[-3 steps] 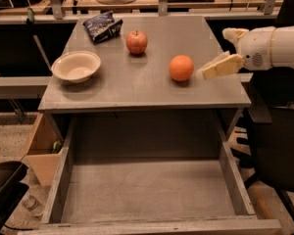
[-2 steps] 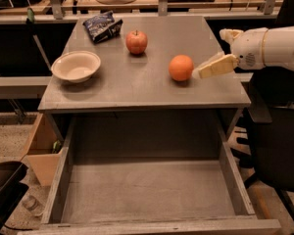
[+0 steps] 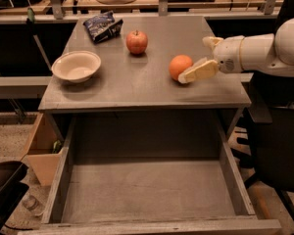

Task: Place orange into top drawer

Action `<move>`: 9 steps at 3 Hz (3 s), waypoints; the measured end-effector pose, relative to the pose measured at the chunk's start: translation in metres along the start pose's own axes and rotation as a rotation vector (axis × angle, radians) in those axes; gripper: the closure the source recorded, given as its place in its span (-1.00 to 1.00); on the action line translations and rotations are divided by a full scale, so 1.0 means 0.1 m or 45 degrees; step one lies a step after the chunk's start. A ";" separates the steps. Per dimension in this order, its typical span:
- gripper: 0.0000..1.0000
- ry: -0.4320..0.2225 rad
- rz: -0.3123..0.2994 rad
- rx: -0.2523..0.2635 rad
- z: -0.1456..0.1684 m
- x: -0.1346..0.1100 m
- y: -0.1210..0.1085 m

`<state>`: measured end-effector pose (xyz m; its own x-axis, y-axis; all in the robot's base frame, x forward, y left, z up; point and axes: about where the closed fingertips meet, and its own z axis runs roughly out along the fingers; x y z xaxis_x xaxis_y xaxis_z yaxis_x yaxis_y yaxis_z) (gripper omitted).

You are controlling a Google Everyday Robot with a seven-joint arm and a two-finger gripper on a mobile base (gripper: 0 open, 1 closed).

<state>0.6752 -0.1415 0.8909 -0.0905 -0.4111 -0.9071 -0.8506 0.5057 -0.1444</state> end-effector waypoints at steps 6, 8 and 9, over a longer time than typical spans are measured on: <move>1.00 -0.069 0.051 -0.147 0.45 0.13 0.13; 1.00 -0.081 -0.063 -0.127 0.25 -0.27 0.17; 1.00 -0.098 -0.108 -0.121 0.08 -0.42 0.44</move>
Offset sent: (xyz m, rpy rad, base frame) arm 0.0193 0.0207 -0.0386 0.0753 0.0584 0.0689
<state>0.6458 -0.0959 0.9190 0.0209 -0.3880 -0.9214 -0.8990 0.3960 -0.1871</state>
